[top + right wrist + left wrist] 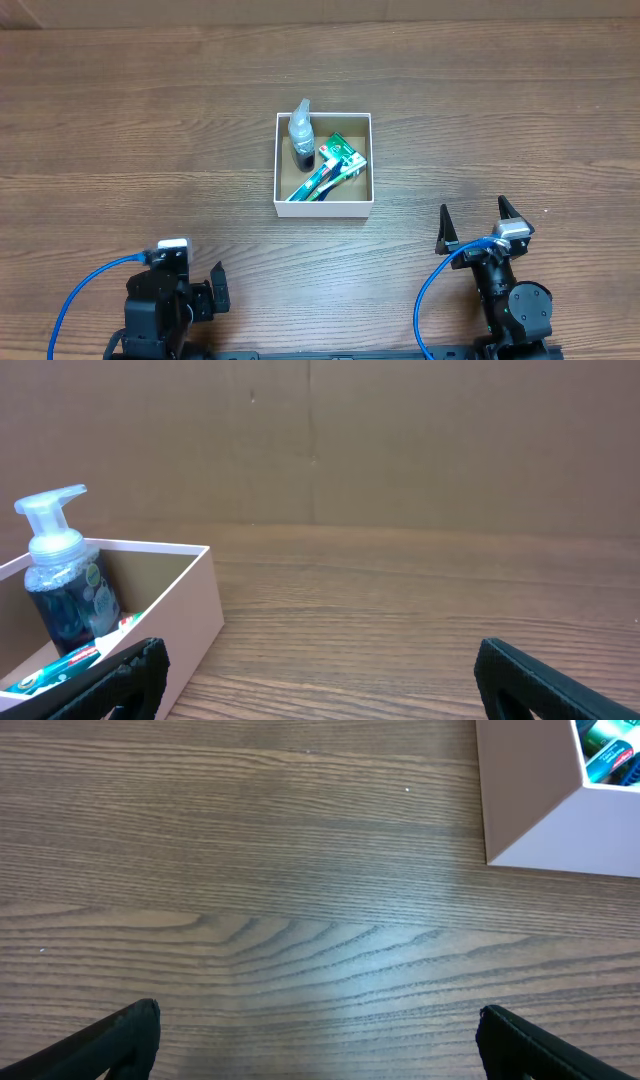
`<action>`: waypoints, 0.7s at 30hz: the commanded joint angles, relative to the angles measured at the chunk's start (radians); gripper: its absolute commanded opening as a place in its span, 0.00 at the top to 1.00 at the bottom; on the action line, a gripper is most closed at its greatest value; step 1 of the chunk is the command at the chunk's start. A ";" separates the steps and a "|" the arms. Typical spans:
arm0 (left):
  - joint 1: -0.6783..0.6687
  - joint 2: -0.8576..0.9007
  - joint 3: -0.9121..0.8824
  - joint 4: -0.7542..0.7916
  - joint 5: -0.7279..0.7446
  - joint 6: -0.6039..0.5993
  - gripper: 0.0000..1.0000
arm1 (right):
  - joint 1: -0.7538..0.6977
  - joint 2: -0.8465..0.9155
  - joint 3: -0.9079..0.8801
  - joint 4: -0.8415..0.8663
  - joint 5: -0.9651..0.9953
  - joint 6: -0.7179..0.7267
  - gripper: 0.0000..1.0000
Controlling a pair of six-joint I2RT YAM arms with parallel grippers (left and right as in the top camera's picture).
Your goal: Pack container
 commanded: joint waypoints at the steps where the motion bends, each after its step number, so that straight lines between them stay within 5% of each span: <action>1: -0.008 -0.078 -0.004 -0.015 -0.011 0.008 0.00 | -0.004 -0.011 -0.010 0.009 -0.009 -0.004 0.00; 5: -0.007 -0.239 -0.141 0.125 0.000 0.032 0.00 | -0.004 -0.011 -0.010 0.009 -0.009 -0.004 0.00; 11: -0.007 -0.303 -0.550 1.027 0.170 0.229 0.00 | -0.004 -0.011 -0.010 0.009 -0.009 -0.004 0.00; 21: -0.007 -0.302 -0.543 0.974 0.164 0.229 0.00 | -0.004 -0.011 -0.010 0.009 -0.009 -0.004 0.00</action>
